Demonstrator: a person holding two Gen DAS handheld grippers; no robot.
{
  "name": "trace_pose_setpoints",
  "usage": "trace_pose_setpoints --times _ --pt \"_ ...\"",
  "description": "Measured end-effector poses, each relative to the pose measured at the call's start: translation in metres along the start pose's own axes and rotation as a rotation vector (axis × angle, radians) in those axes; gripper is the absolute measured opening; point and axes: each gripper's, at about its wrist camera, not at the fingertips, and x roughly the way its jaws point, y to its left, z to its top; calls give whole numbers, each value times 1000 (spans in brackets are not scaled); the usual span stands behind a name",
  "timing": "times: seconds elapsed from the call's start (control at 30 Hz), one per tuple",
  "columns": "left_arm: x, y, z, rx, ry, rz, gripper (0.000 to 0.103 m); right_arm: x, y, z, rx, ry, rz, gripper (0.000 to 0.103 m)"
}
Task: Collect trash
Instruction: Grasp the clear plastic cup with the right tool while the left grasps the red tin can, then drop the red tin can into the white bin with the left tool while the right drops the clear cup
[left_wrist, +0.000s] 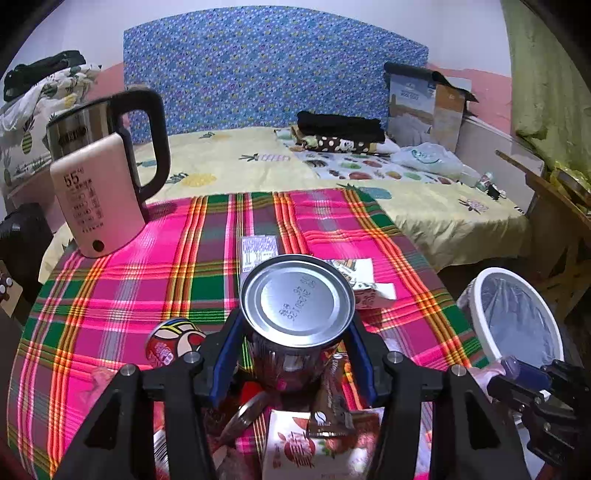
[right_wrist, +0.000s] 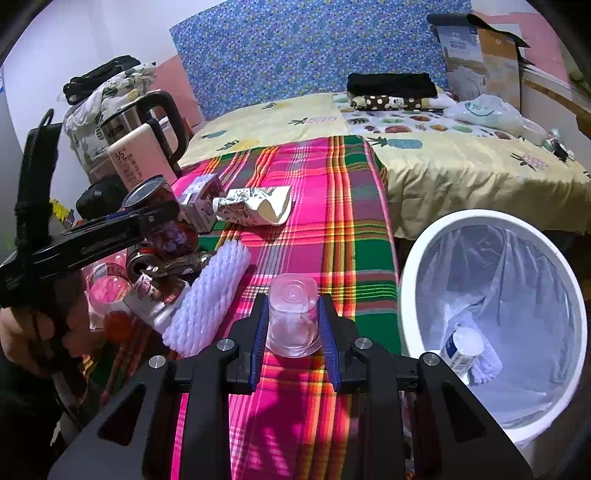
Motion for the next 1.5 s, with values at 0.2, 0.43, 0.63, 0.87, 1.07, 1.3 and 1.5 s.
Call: trace_pose_setpoints --times 0.2,0.43,0.63,0.87,1.07,1.3,1.5 --pt "-24 -4 1 1 -32 -11 56 -14 0 -1 0 -27 -10 28" --pt "-47 -11 0 3 -56 -28 56 -29 -2 -5 6 -51 -21 28" --pt "-66 -21 -4 8 -73 -62 56 -39 -4 -8 12 -68 -36 28" --pt "-78 -34 -10 23 -76 -112 56 -48 -10 -14 24 -79 -65 28" --pt "-78 -55 -14 52 -64 -160 56 -56 -20 -18 40 -88 -93 28" --pt "-73 -84 -15 92 -42 -215 56 -64 -36 -23 71 -99 -128 28" --pt "-68 -108 -14 123 -30 -257 56 -66 -49 -24 93 -105 -151 28"
